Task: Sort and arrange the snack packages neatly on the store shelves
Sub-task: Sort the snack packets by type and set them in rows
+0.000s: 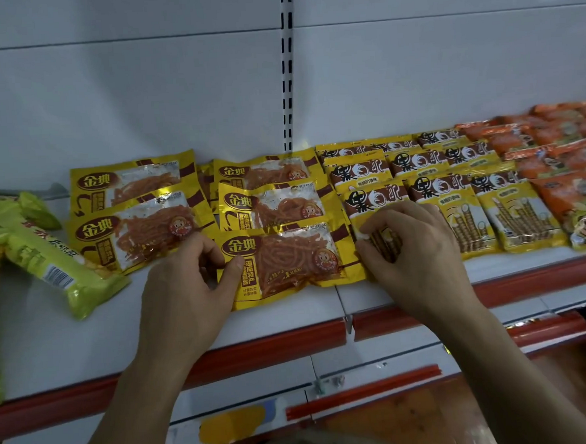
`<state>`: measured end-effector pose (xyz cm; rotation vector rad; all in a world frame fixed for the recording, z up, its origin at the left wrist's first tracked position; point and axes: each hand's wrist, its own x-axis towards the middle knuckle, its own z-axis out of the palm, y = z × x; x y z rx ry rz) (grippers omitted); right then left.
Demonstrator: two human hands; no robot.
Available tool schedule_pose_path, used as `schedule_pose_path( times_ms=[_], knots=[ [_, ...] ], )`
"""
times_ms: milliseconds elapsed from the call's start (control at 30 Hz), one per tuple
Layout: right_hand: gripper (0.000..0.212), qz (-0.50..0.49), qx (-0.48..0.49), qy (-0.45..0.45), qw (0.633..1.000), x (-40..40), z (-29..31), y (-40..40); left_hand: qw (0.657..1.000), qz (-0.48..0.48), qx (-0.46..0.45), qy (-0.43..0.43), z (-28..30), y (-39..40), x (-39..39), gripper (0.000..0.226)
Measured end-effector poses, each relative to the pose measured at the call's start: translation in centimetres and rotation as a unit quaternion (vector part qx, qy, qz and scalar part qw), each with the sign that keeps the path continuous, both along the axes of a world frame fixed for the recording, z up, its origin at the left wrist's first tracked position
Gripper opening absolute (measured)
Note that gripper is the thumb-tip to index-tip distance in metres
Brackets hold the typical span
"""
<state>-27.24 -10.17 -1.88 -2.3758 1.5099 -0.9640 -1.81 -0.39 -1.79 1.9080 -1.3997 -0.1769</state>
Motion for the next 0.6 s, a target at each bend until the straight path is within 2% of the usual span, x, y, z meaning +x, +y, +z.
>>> schedule_pose_path(
  times_ms=[200,333,400,500,600],
  knots=[
    [0.016,0.009,-0.016,-0.034,0.999,0.4,1.1,0.2,1.0,0.0,-0.002,0.016,0.9,0.3,0.4,0.018],
    [0.021,0.088,-0.048,-0.002,0.995,3.3,4.4,-1.1,0.997,0.032,0.009,-0.064,3.4,-1.4,4.0,0.011],
    [0.023,0.134,-0.046,0.033,0.989,6.3,5.9,-2.3,0.992,0.034,0.044,-0.111,4.4,-3.0,6.9,0.031],
    [0.023,0.197,-0.041,0.102,0.974,11.5,6.8,-3.8,0.974,0.023,0.16,-0.158,5.0,-5.3,10.2,0.069],
    [0.028,0.228,0.003,0.155,0.961,15.8,7.1,-5.1,0.951,0.0,0.257,-0.17,5.4,-6.5,11.2,0.087]
  ],
)
